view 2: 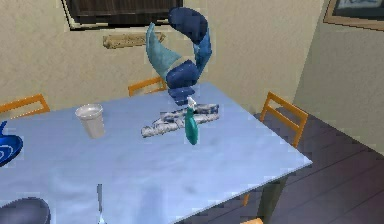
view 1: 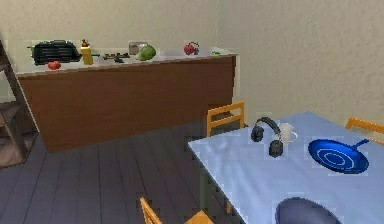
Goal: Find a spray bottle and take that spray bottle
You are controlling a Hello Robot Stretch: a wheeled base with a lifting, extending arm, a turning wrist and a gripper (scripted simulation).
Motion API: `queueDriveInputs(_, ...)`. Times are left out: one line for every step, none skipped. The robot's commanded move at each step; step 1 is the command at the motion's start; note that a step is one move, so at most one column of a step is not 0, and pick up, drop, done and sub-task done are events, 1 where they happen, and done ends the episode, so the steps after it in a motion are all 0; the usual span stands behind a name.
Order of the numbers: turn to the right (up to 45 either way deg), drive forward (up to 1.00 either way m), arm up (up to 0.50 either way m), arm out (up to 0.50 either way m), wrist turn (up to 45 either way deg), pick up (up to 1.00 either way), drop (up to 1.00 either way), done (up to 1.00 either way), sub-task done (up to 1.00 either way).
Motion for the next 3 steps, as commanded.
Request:
queueDriveInputs(0.0,0.00,0.36,0.00,0.0,0.00,0.00,0.00,0.00)
queueDriveInputs(0.0,0.00,0.00,0.46,0.0,0.00,0.00,0.00,0.00)
queueDriveInputs(0.0,0.00,0.00,0.00,45.0,0.00,0.00,0.00,0.00)
